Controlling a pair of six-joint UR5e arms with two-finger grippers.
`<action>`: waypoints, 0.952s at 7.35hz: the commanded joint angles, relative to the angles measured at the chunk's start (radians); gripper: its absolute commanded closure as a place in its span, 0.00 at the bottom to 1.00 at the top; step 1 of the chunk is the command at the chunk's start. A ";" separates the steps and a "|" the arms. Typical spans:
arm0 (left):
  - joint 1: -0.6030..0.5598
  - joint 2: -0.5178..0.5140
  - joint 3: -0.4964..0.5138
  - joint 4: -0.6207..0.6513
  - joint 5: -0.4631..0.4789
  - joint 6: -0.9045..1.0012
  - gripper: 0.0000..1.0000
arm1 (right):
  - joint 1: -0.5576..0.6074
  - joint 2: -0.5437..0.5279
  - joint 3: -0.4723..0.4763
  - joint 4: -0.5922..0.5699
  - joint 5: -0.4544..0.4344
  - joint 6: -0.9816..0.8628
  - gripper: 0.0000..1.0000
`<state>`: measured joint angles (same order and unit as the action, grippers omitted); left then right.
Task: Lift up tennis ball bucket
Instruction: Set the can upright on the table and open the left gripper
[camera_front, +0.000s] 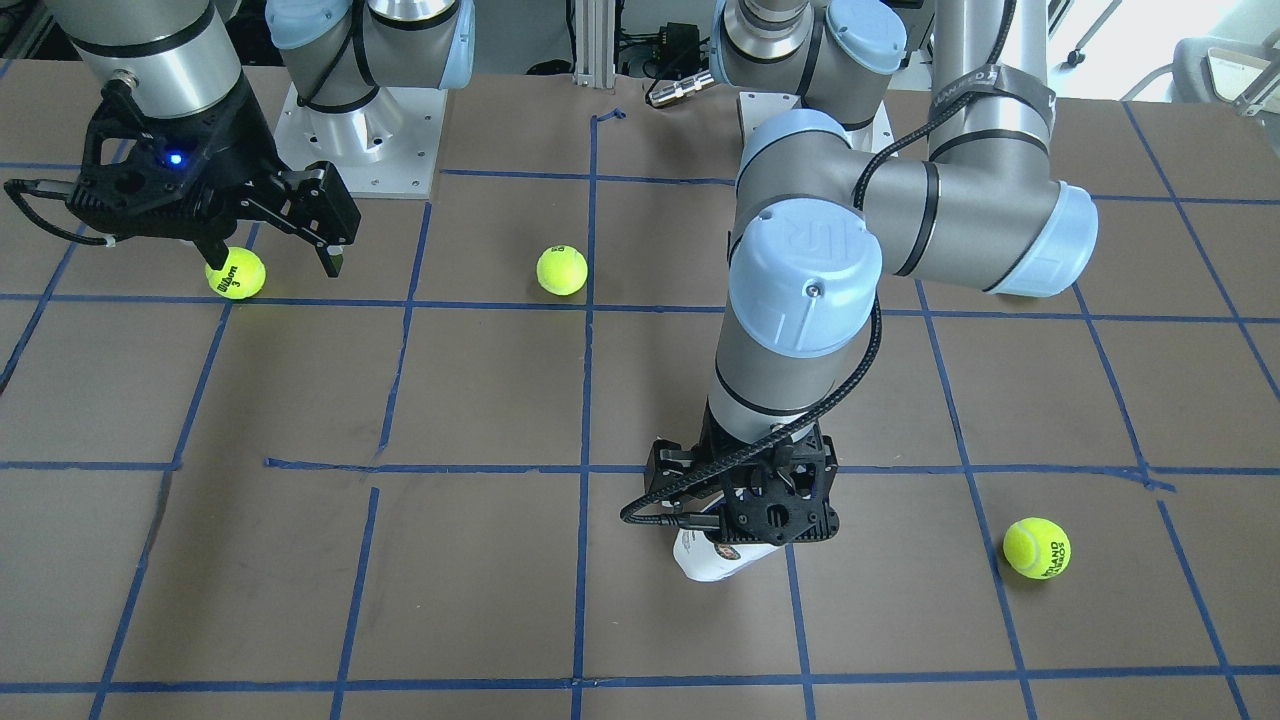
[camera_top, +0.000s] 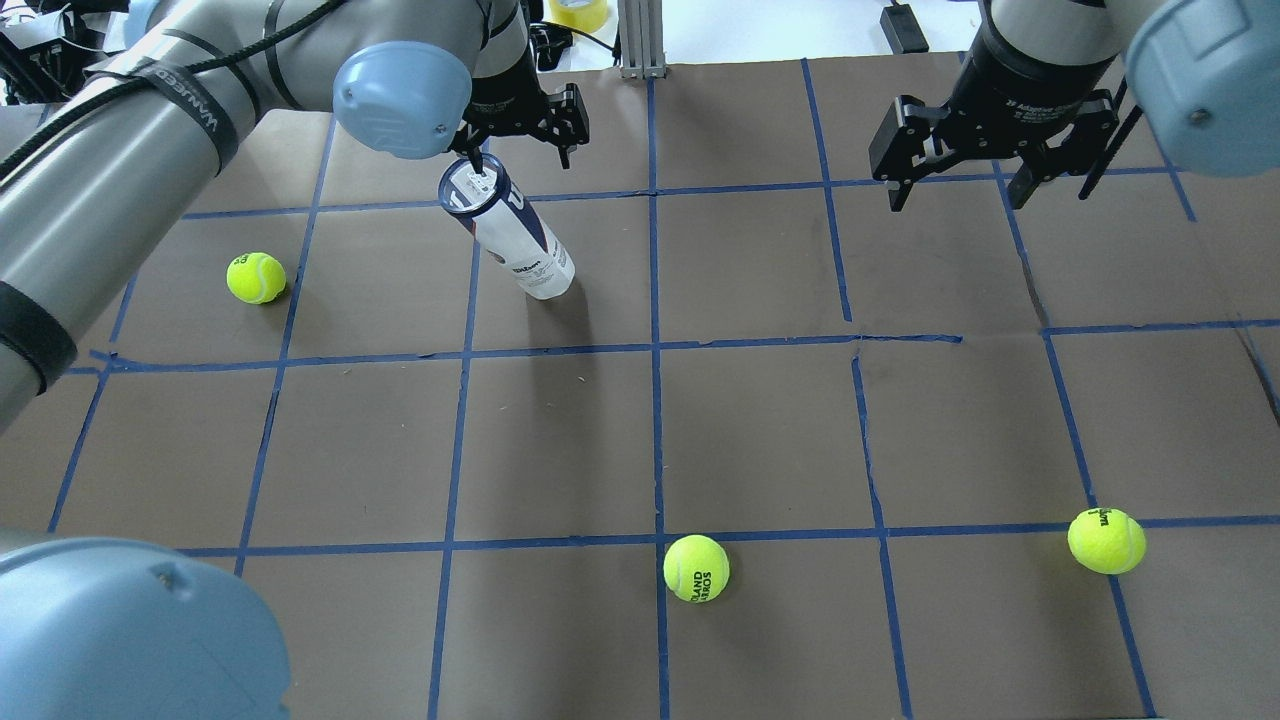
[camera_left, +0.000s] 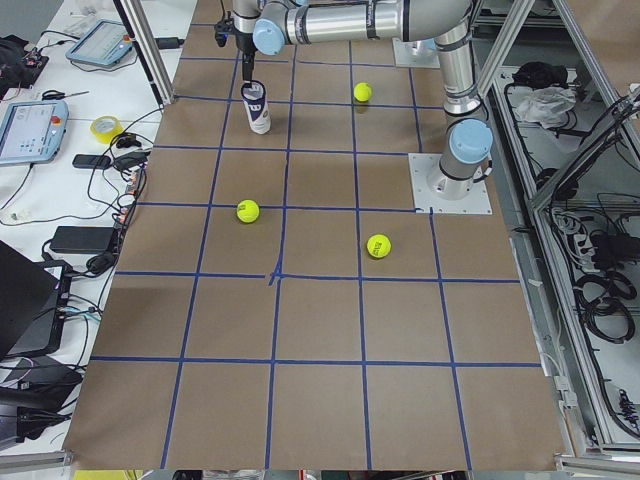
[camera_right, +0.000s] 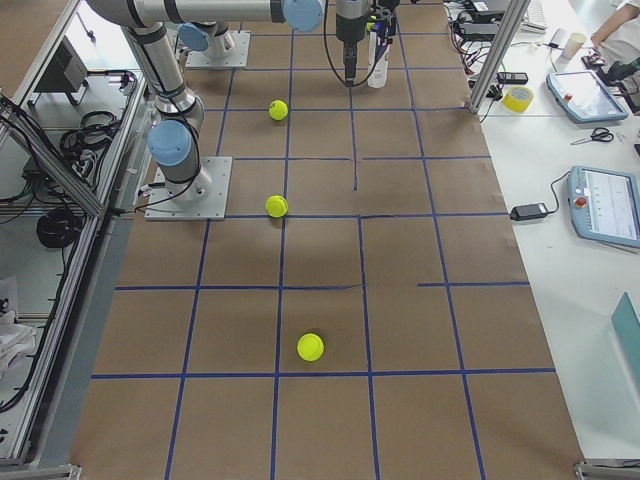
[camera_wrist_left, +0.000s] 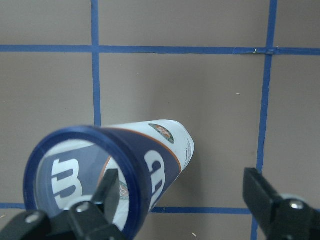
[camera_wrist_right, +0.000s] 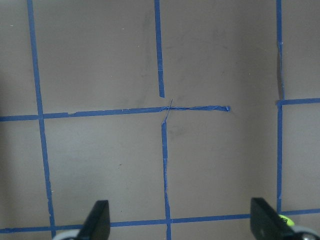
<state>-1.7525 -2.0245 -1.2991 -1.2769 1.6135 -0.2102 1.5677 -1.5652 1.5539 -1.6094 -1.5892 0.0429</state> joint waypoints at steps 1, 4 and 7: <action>0.001 0.030 0.043 -0.068 0.002 0.005 0.00 | 0.000 -0.001 0.000 0.002 0.000 0.000 0.00; 0.001 0.015 0.043 -0.046 -0.010 0.002 0.00 | 0.000 -0.001 0.000 0.005 0.000 0.000 0.00; 0.001 0.018 0.043 -0.044 -0.014 0.003 0.00 | 0.000 -0.001 0.000 0.006 0.000 0.000 0.00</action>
<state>-1.7518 -2.0083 -1.2564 -1.3225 1.6016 -0.2073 1.5677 -1.5662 1.5539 -1.6043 -1.5892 0.0430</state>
